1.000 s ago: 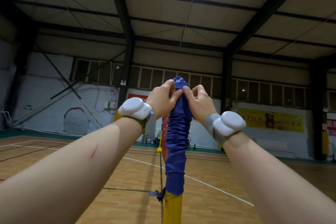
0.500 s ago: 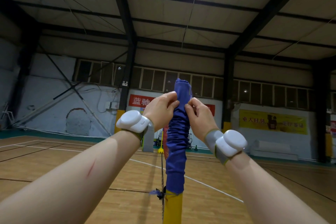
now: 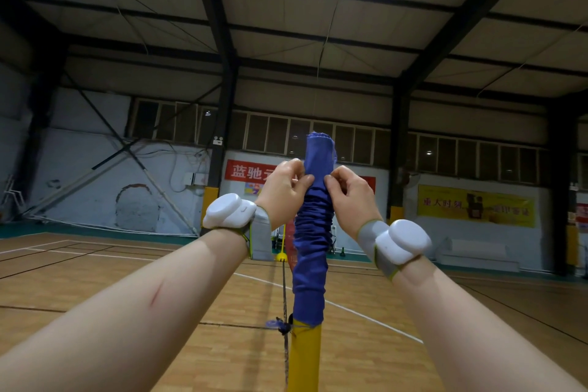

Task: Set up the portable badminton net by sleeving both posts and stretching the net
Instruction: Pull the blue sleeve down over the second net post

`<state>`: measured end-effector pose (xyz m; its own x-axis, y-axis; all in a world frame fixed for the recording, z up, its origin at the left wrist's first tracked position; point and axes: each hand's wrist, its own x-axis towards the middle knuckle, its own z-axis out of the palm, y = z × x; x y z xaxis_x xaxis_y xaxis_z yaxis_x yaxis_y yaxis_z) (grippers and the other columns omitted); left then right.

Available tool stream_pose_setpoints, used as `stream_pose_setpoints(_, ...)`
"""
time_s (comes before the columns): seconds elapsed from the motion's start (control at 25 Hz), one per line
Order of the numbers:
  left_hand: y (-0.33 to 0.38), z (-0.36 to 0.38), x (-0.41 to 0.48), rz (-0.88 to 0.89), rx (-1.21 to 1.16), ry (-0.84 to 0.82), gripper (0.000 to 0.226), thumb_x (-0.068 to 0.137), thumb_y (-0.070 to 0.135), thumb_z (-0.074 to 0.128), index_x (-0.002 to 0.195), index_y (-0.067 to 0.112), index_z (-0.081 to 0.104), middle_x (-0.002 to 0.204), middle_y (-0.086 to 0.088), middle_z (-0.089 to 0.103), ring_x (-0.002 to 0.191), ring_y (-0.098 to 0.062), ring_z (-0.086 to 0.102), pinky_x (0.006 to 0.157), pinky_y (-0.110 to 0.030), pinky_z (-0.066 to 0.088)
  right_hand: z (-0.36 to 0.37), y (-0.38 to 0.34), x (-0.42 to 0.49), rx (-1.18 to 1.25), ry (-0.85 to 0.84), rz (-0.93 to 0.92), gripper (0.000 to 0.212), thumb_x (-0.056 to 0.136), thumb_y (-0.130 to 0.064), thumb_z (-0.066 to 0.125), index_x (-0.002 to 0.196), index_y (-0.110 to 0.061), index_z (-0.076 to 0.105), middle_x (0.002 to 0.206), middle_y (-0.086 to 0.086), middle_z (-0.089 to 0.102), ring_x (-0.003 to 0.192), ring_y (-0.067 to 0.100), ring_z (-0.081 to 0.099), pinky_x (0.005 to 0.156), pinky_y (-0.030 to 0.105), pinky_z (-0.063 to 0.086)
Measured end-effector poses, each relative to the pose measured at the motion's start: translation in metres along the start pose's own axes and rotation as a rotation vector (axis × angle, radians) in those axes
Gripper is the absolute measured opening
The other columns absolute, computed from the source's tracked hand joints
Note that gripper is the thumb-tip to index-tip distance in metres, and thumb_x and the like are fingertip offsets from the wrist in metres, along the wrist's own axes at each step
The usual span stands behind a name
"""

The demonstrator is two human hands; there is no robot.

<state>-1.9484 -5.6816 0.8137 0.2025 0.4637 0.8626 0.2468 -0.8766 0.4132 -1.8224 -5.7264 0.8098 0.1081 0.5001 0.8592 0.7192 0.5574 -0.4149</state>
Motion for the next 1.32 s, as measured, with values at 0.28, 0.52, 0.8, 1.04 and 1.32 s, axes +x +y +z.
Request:
stream_pose_setpoints(0.28,-0.018,0.000,-0.029,-0.204,-0.367,0.024,0.033,0.088,0.022,0.057,0.112,0.010,0.038,0.100,-0.001,0.052,0.092,-0.018,0.057,0.083,-0.036,0.052,0.002,0.012,-0.025,0.134,0.062,0.167,0.015,0.091,-0.025,0.054,0.095,-0.011,0.051,0.087,0.013,0.061,0.084,0.032,0.062,0.078,0.049,0.052)
stream_pose_setpoints(0.52,-0.044,0.014,-0.077,-0.312,-0.409,-0.137,0.032,0.086,0.019,0.061,0.111,0.001,0.051,0.099,-0.010,0.060,0.083,-0.011,0.060,0.064,-0.019,0.057,0.017,0.027,-0.075,0.230,-0.056,0.314,0.038,0.085,-0.032,0.062,0.116,-0.014,0.047,0.094,-0.002,0.057,0.091,0.020,0.062,0.085,0.044,0.054)
stream_pose_setpoints(0.8,-0.049,0.016,-0.101,-0.295,-0.316,-0.214,0.030,0.088,0.016,0.059,0.113,0.002,0.052,0.104,-0.017,0.059,0.090,-0.020,0.061,0.062,-0.025,0.058,0.025,0.033,-0.098,0.233,-0.085,0.354,0.031,0.086,-0.028,0.062,0.114,-0.019,0.050,0.092,-0.001,0.057,0.098,0.027,0.061,0.086,0.049,0.053)
stream_pose_setpoints(1.04,-0.056,0.021,-0.128,-0.414,-0.399,-0.333,0.031,0.089,0.014,0.058,0.115,0.016,0.043,0.110,-0.021,0.057,0.104,-0.033,0.060,0.075,-0.044,0.057,0.030,0.045,-0.125,0.179,-0.152,0.377,0.049,0.087,-0.028,0.061,0.131,-0.026,0.041,0.098,-0.001,0.057,0.097,0.021,0.062,0.085,0.045,0.055)
stream_pose_setpoints(1.32,-0.067,0.028,-0.156,-0.468,-0.313,-0.399,0.029,0.090,0.017,0.057,0.116,0.009,0.049,0.109,-0.006,0.056,0.096,-0.022,0.062,0.076,-0.039,0.058,0.038,0.056,-0.157,0.193,-0.182,0.436,0.038,0.087,-0.024,0.061,0.123,-0.017,0.050,0.106,0.004,0.060,0.105,0.021,0.058,0.090,0.046,0.052)
